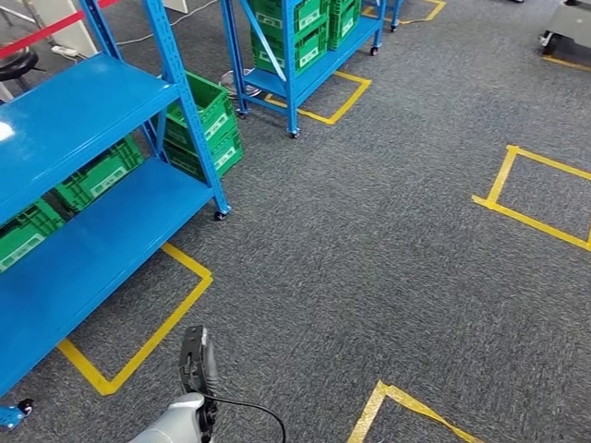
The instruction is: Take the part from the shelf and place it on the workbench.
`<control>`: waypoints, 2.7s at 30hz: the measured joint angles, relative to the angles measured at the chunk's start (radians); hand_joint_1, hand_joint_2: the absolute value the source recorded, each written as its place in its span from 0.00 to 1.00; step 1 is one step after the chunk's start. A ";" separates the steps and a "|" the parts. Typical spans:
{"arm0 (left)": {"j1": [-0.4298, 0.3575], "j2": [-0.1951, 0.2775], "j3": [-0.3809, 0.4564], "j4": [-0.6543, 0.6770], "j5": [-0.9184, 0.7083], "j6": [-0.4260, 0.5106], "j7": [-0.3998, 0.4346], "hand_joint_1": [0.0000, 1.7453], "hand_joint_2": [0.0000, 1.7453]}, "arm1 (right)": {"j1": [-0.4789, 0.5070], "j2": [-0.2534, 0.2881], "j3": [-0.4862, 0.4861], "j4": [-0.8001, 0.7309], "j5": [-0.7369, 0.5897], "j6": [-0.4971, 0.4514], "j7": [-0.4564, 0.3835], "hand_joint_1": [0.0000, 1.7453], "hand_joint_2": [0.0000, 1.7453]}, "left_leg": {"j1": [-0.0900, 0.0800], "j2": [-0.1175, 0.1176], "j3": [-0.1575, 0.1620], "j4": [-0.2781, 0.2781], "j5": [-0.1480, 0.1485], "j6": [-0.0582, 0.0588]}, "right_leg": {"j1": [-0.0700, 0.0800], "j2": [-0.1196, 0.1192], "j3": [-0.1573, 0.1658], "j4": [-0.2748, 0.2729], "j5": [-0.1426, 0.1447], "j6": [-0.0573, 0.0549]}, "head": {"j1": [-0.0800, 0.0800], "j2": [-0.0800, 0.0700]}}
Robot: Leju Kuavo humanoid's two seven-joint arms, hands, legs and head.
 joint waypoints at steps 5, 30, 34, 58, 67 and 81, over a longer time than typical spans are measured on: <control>0.027 0.022 0.027 0.000 0.039 -0.008 -0.019 0.00 0.00 | -0.009 0.012 0.037 0.000 0.034 0.002 0.022 0.00 0.00 | 0.003 0.043 -0.077 0.159 -0.039 -0.014 | 0.004 -0.079 0.005 -0.001 -0.007 -0.005 | -0.006 0.000; -0.070 0.014 -0.019 0.001 -0.038 0.013 0.154 0.00 0.00 | -0.489 0.270 0.845 -0.062 -0.926 -0.082 0.495 0.00 0.00 | 0.007 -0.022 -0.018 -0.040 0.059 -0.010 | 0.004 0.022 -0.040 0.018 0.010 -0.005 | 0.010 0.000; -0.076 0.014 -0.046 0.002 -0.066 0.016 0.186 0.00 0.00 | -0.485 0.268 0.847 -0.048 -0.932 -0.096 0.497 0.00 0.00 | 0.007 0.038 -0.134 0.175 -0.008 -0.017 | 0.010 -0.035 -0.022 0.015 -0.013 -0.022 | 0.001 0.000; 0.005 0.040 0.021 -0.005 0.144 0.124 -0.256 0.00 0.00 | -0.164 0.086 0.837 -0.011 -0.912 -0.171 -0.148 0.00 0.00 | 0.008 0.000 0.276 -0.075 -0.129 0.011 | 0.010 -0.034 -0.170 0.050 0.106 0.013 | 0.036 0.000; 0.011 0.038 0.020 -0.009 0.156 0.130 -0.311 0.00 0.00 | -0.174 0.062 0.802 -0.013 -0.921 -0.173 -0.160 0.00 0.00 | 0.008 0.040 -0.026 0.126 -0.237 -0.009 | 0.002 -0.020 0.036 -0.023 -0.008 -0.004 | 0.026 0.000; -0.024 -0.016 -0.116 0.013 0.110 0.141 -0.095 0.00 0.00 | -0.129 -0.020 0.712 0.005 -1.025 -0.145 -0.117 0.00 0.00 | -0.001 0.036 0.012 -0.088 0.082 0.062 | 0.008 -0.026 -0.091 0.275 -0.188 0.048 | 0.034 0.000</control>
